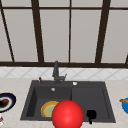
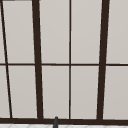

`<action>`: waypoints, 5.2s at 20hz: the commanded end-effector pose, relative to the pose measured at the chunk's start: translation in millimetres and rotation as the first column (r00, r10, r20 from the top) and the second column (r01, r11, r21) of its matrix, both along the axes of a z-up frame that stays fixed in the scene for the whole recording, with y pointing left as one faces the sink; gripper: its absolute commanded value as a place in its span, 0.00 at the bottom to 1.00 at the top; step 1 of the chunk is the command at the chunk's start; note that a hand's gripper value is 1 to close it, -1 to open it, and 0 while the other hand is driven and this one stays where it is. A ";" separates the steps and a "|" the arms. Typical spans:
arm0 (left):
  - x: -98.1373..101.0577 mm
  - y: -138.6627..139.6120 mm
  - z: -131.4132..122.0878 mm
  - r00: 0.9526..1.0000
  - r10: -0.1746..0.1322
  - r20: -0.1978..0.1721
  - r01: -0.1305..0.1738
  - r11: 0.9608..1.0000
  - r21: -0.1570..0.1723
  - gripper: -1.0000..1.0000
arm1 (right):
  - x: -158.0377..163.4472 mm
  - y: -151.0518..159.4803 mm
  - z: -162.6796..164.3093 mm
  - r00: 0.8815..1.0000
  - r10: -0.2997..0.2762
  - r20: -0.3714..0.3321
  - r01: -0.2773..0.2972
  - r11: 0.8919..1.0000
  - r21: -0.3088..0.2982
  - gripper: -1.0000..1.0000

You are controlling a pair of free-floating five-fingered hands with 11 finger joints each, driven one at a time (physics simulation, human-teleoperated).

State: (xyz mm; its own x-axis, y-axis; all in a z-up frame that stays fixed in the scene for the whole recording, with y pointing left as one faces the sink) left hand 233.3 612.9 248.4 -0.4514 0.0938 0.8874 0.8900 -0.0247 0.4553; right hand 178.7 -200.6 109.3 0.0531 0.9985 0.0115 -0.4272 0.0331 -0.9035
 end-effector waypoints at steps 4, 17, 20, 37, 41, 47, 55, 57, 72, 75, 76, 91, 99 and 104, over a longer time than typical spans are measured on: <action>3.0 0.4 14.2 0.997 0.072 0.041 -0.071 0.997 -0.018 0.00 | 0.0 0.0 0.0 1.000 0.000 0.000 0.000 1.000 0.000 0.50; 26.5 -0.1 23.1 0.997 0.081 0.005 -0.081 0.997 -0.007 0.00 | 0.0 0.0 0.0 1.000 0.000 0.000 0.000 1.000 0.000 0.50; 33.8 -2.5 23.0 0.994 0.108 0.005 -0.108 0.994 -0.007 0.00 | 0.0 0.0 0.0 1.000 0.000 0.000 0.000 1.000 0.000 0.50; 44.5 -17.7 37.8 0.998 0.058 0.011 -0.057 0.998 -0.005 0.00 | 0.0 0.0 0.0 1.000 0.000 0.000 0.000 1.000 0.000 0.50; 56.7 -26.0 36.7 0.998 0.066 0.007 -0.066 0.998 0.000 0.00 | 0.0 0.0 0.0 1.000 0.000 0.000 0.000 1.000 0.000 0.50; 67.0 -26.4 21.9 0.992 0.125 -0.013 -0.125 0.992 -0.009 0.00 | 0.0 0.0 0.0 1.000 0.000 0.000 0.000 1.000 0.000 0.50; 74.5 -26.6 -2.7 0.992 0.127 -0.005 -0.127 0.992 -0.011 0.00 | 0.0 0.0 0.0 1.000 0.000 0.000 0.000 1.000 0.000 0.50; 76.7 -26.7 -11.0 0.992 0.127 0.001 -0.127 0.992 -0.012 0.00 | 0.0 0.0 0.0 1.000 0.000 0.000 0.000 1.000 0.000 0.50; 107.7 -9.5 -30.9 0.999 0.047 -0.001 -0.047 0.997 -0.062 0.00 | 0.0 0.0 0.0 1.000 0.000 0.000 0.000 1.000 0.000 0.50; 121.4 -0.3 -34.2 0.999 0.041 0.007 -0.041 0.997 -0.065 0.00 | 0.0 0.0 0.0 1.000 0.000 0.000 0.000 1.000 0.000 0.50; 128.1 3.9 -40.7 0.999 0.035 0.007 -0.035 0.998 -0.061 0.00 | 0.0 0.0 0.0 1.000 0.000 0.000 0.000 1.000 0.000 0.50; 179.3 13.1 -133.4 0.992 0.076 0.098 -0.066 0.993 -0.097 0.00 | 0.0 0.0 0.0 1.000 0.000 0.000 0.000 1.000 0.000 0.50; 156.5 18.9 -121.1 0.984 -0.027 0.177 0.048 0.992 -0.115 1.00 | 0.0 0.0 0.0 1.000 0.000 0.000 0.000 1.000 0.000 0.50; 150.1 14.6 -113.1 0.962 -0.004 0.274 0.035 0.993 -0.110 1.00 | 0.0 0.0 0.0 1.000 0.000 0.000 0.000 1.000 0.000 0.50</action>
